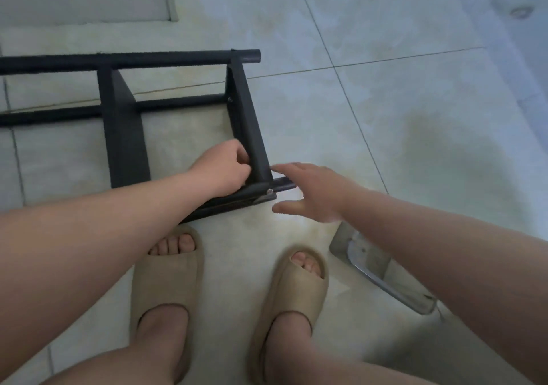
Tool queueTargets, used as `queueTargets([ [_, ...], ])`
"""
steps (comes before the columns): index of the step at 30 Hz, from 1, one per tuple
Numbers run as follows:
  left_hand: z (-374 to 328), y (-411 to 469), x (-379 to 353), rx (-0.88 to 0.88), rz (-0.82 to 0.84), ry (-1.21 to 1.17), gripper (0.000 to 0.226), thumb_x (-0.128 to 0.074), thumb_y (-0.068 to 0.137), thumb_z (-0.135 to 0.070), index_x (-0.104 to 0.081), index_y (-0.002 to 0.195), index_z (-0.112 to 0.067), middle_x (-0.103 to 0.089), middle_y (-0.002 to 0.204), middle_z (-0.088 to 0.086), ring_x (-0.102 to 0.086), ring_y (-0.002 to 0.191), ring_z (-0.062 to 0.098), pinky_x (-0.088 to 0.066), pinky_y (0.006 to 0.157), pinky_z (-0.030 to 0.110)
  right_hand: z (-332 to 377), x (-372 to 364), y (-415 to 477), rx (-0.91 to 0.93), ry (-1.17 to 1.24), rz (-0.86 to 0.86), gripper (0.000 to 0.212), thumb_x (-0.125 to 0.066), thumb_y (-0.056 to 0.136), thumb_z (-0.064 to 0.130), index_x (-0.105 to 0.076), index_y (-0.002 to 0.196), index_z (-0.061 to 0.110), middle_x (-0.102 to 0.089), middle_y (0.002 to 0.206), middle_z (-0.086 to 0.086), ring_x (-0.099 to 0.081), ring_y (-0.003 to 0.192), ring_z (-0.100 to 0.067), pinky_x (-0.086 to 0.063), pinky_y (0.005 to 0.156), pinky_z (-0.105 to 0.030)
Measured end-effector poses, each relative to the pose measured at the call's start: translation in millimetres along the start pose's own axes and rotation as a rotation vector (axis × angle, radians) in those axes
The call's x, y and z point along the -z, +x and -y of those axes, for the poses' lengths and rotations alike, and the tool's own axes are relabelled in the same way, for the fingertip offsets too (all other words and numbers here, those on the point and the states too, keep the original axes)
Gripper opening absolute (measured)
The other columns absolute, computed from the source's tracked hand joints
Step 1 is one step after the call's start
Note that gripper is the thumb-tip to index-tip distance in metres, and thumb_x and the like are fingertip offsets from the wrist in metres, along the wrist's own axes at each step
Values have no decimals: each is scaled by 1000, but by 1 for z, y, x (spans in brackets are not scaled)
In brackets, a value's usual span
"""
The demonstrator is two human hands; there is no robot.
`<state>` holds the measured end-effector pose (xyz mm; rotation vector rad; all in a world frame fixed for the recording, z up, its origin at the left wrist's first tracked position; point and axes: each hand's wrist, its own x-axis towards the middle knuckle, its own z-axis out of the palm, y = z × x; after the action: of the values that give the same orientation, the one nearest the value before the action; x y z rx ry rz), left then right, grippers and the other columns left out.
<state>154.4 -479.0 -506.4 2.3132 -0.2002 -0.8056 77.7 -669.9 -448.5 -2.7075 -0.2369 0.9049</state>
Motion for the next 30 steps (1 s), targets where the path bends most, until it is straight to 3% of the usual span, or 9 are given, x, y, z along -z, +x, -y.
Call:
queueTargets([
  [4,-41,-37,10,-171,-16,218,13,-55,92,-24,-54,103,-28,-55,116,-1,-55,105,24,-48,93,41,-20,-2,-66,-188,2,38,52,-53,100,47,-41,150,33,-42,153,12,-46,136,-18,-40,99,-34],
  [6,-66,-53,9,-265,31,297,14,-54,93,-25,-54,107,-28,-54,116,-3,-54,108,24,-47,96,41,-35,-3,-93,-270,0,50,45,-50,103,42,-46,146,31,-50,146,8,-51,130,-20,-43,100,-35],
  [10,-113,-74,-13,-291,339,374,22,-56,96,-31,-52,118,-26,-60,112,-8,-57,108,19,-47,93,35,-72,-13,-124,-414,87,-3,33,-48,103,30,-58,134,25,-63,130,4,-60,119,-23,-49,97,-36],
  [13,-142,-68,-45,-260,573,495,52,-56,99,-41,-38,144,-23,-59,133,-2,-56,118,23,-43,94,33,-105,-31,-122,-512,99,-3,27,-46,103,27,-61,125,21,-67,125,0,-61,113,-27,-51,92,-37],
  [17,-167,-46,-96,-236,673,523,66,-52,101,-42,-25,155,-15,-47,149,8,-47,134,29,-37,99,32,-149,-62,-107,-630,123,5,31,-49,102,27,-61,129,18,-66,129,-6,-61,117,-30,-52,93,-38],
  [19,-171,-36,-119,-203,674,443,52,-53,101,-36,-40,145,-14,-60,128,10,-57,115,28,-41,85,30,-166,-79,-101,-683,123,-21,32,-49,101,28,-61,130,21,-64,130,-7,-61,117,-32,-51,88,-38],
  [22,-161,-23,-150,-167,662,268,9,-57,98,-27,-55,99,-19,-62,76,0,-60,71,19,-42,56,22,-184,-110,-96,-734,108,-80,29,-51,100,31,-60,125,20,-65,123,-9,-63,111,-34,-51,83,-40],
  [27,-138,-12,-175,-99,663,4,24,-62,97,-18,-58,74,-24,-64,54,-12,-61,52,4,-43,45,13,-199,-154,-95,-679,92,-118,29,-56,98,31,-56,123,17,-57,123,-8,-60,111,-35,-53,80,-43],
  [30,-134,-9,-177,-90,673,-21,23,-63,97,-20,-60,74,-21,-67,70,-2,-62,58,8,-44,44,10,-207,-164,-91,-630,33,-154,29,-57,98,26,-55,123,13,-53,123,-10,-54,114,-35,-51,77,-43],
])
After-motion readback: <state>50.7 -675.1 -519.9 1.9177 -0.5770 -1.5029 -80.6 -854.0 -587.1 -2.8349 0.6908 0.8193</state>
